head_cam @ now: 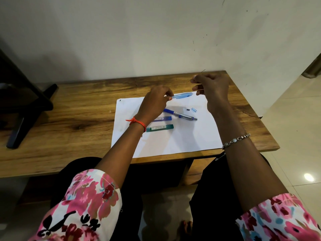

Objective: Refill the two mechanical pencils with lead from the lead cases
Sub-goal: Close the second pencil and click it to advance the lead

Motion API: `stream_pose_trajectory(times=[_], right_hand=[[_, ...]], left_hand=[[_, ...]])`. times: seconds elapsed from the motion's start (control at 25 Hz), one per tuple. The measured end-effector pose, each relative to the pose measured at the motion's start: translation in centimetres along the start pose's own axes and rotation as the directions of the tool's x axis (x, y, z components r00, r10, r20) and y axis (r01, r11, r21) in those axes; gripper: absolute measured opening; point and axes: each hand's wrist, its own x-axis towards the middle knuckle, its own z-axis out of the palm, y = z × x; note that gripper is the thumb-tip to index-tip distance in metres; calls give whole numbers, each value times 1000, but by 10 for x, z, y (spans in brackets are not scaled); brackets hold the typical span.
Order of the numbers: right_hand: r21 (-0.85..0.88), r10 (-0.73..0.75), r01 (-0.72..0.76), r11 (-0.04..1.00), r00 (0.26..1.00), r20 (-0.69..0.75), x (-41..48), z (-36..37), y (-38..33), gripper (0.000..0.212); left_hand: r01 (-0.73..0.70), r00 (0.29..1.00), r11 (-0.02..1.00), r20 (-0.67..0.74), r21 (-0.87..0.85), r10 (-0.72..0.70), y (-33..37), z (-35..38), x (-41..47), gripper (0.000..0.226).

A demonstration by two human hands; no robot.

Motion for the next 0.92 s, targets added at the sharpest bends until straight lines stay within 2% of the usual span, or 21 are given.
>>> stream_pose_trajectory(times=[0.16,0.32,0.56,0.92], right_hand=[[186,-106,115,976,993,-57,-1,0,-8,6],[324,-166,147,935,986,33,-3,-1,-11,12],[372,-230,171,912,966,118,-6,3,-13,10],[371,-254,183,910,956,149,-5,2,-11,10]], left_hand=[[54,994,979,-82,-197,-72,7,-13,1,15],[48,989,952,-119,-303,-88,11,-22,-3,14],[36,987,951,-140,-308,-83,11,-26,-6,14],[20,988,949,-142,-315,-68,11,-27,-7,14]])
